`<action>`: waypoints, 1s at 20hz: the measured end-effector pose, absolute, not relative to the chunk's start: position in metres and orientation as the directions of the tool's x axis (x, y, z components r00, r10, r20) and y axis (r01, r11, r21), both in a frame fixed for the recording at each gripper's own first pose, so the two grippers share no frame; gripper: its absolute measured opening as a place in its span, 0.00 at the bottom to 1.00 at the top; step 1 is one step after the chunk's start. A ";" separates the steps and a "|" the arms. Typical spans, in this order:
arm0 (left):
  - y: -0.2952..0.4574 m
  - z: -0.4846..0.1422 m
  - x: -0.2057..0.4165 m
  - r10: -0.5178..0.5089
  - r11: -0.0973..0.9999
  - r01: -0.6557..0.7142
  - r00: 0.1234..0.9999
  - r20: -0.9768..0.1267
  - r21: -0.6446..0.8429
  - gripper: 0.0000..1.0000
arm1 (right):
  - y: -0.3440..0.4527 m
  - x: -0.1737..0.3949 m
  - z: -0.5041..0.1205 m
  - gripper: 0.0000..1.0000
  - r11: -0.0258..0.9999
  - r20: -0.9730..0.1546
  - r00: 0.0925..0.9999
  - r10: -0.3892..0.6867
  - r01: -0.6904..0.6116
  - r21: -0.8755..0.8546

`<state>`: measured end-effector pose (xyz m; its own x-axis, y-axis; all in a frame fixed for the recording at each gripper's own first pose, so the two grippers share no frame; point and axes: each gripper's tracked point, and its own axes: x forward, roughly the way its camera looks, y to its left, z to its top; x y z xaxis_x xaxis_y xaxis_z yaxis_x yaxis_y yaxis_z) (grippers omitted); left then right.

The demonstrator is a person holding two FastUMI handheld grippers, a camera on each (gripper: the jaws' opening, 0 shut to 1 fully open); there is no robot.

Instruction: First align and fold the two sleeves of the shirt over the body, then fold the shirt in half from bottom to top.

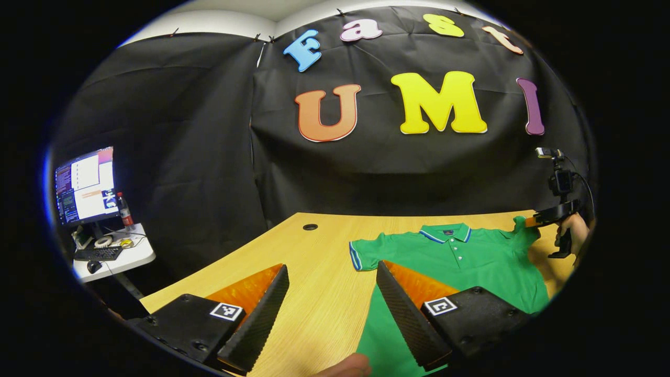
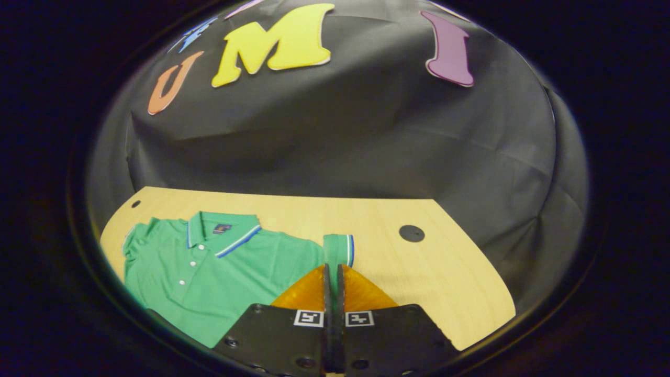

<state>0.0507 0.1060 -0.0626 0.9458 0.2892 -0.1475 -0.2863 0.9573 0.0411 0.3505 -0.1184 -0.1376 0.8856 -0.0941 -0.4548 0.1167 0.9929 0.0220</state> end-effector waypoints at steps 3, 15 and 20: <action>0.108 -0.057 0.047 0.289 0.957 -0.286 0.948 -0.135 0.043 1.00 | -0.077 0.353 -0.128 0.00 0.998 -0.438 0.897 -0.060 0.066 -0.002; 0.116 -0.043 0.037 0.291 0.955 -0.295 0.950 -0.109 -0.021 1.00 | -0.005 0.281 -0.063 0.94 0.995 -0.263 0.961 0.086 -0.094 -0.021; 0.109 -0.036 0.032 0.287 0.955 -0.292 0.954 -0.085 -0.045 1.00 | -0.023 0.198 -0.043 0.94 0.994 -0.168 0.981 0.098 -0.104 -0.026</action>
<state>0.0318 0.1089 -0.0361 0.9541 0.2871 -0.0851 -0.2916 0.9555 -0.0452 0.1983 -0.0229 -0.0431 0.9809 0.0980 -0.1681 -0.1039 0.9942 -0.0265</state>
